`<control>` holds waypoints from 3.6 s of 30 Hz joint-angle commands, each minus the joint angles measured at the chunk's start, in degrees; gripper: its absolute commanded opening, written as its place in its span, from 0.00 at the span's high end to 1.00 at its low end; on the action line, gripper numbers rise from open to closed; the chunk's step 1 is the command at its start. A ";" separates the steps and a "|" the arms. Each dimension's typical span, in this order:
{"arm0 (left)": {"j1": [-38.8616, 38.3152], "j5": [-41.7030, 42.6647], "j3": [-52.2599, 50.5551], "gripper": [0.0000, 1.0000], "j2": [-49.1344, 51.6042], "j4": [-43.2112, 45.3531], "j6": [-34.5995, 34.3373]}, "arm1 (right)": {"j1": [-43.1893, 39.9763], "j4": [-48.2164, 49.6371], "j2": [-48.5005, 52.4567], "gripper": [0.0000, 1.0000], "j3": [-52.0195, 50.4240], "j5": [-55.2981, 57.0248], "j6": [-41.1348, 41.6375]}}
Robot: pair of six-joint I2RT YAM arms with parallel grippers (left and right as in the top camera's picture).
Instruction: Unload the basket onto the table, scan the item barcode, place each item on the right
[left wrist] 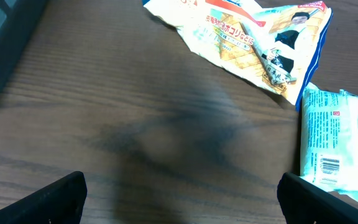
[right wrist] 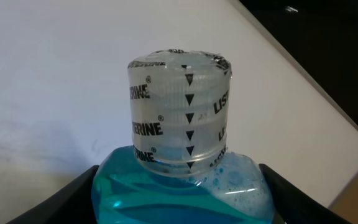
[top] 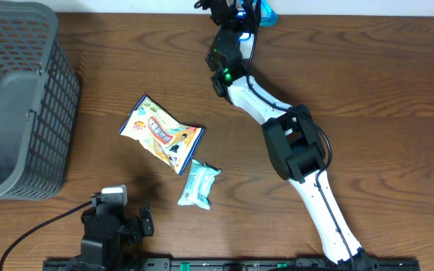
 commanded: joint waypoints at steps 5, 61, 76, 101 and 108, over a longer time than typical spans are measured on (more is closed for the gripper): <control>-0.13 0.50 -0.11 0.02 -0.35 -0.55 -0.13 | -0.24 9.64 -1.92 0.59 2.49 7.43 -15.58; -0.13 0.50 -0.11 0.02 -0.35 -0.55 -0.13 | -30.77 -8.28 -8.61 0.01 -9.84 38.56 -14.93; -0.13 0.50 -0.11 0.02 -0.35 -0.55 -0.13 | 6.47 -8.39 -45.16 0.01 -9.94 38.60 -27.56; -0.13 0.50 -0.11 0.02 -0.35 -0.55 -0.13 | 23.06 -11.15 -73.31 0.01 -64.54 37.35 -16.46; -0.13 0.50 -0.11 0.02 -0.35 -0.55 -0.13 | 16.24 -14.05 -60.39 0.01 -71.63 32.85 -15.76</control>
